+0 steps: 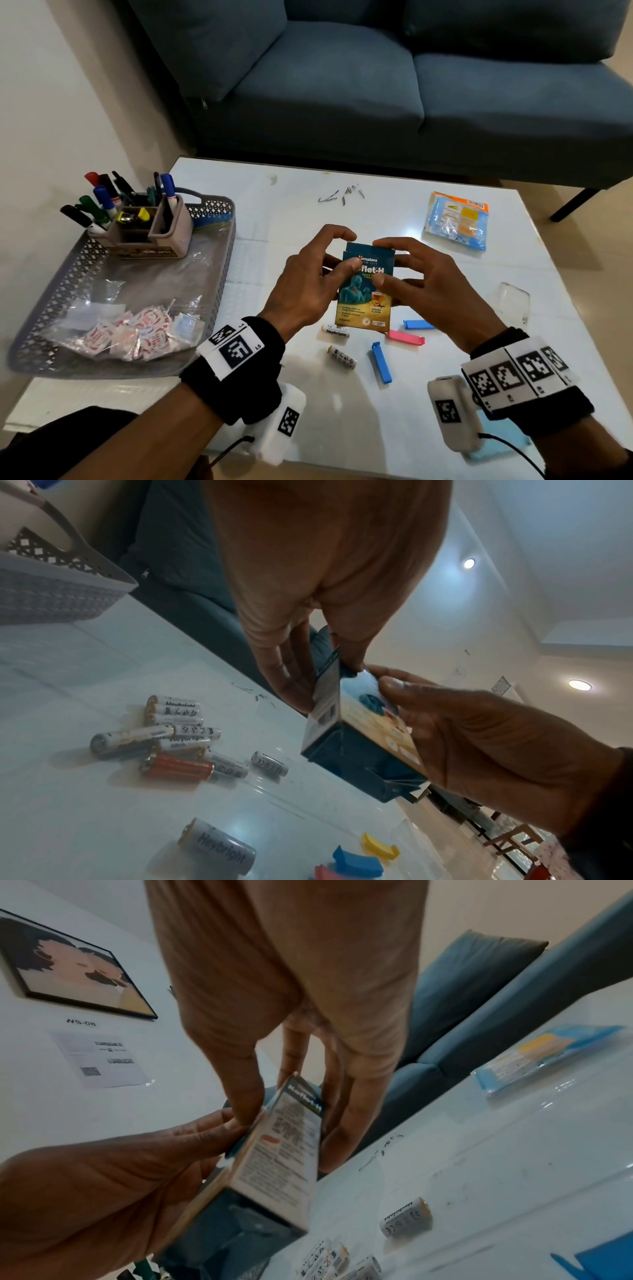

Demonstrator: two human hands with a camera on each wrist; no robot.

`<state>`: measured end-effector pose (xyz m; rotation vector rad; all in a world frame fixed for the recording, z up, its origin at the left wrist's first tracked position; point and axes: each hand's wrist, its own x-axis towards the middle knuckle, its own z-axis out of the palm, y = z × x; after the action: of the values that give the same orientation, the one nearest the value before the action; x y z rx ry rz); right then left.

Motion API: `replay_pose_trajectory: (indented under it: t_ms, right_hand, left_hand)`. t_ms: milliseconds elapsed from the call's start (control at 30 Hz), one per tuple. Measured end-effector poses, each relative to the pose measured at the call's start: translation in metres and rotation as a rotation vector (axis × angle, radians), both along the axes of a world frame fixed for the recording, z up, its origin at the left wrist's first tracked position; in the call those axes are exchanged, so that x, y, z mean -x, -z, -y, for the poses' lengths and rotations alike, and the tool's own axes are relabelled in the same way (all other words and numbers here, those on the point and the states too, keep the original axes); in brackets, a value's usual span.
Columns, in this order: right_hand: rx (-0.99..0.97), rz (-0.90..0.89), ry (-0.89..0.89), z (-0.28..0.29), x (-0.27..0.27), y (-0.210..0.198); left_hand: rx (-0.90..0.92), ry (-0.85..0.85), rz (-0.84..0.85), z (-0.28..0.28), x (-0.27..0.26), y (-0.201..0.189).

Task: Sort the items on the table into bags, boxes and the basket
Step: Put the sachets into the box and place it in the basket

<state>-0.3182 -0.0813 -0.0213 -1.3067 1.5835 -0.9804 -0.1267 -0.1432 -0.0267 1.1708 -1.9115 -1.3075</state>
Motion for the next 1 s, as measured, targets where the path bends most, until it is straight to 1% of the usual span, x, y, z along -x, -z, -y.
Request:
replay_pose_trajectory:
  t_ms: [167, 267, 433, 567, 733, 833, 1000]
  right_hand:
    - [0.039, 0.015, 0.106, 0.0, -0.003, 0.002]
    - [0.099, 0.023, 0.119, 0.002, -0.004, 0.006]
    - [0.173, -0.043, 0.095, 0.001, -0.006, 0.005]
    - [0.206, -0.049, 0.157, 0.001, -0.008, 0.008]
    - [0.195, -0.069, 0.225, 0.004, -0.004, 0.015]
    - [0.181, -0.074, 0.224, 0.004, -0.003, 0.014]
    - [0.169, -0.058, 0.165, 0.003, -0.002, 0.01]
  left_hand:
    - [-0.011, -0.003, -0.004, 0.002, 0.002, 0.0]
    - [-0.027, -0.028, -0.017, 0.005, 0.001, 0.0]
    - [-0.025, -0.039, -0.032, 0.005, 0.002, 0.001]
    - [-0.063, -0.041, -0.044, 0.002, 0.004, -0.002]
    - [-0.018, 0.003, 0.005, 0.0, 0.003, -0.005]
    - [-0.004, 0.017, 0.012, -0.001, 0.004, -0.004]
    - [0.015, 0.016, 0.02, 0.001, 0.003, -0.002]
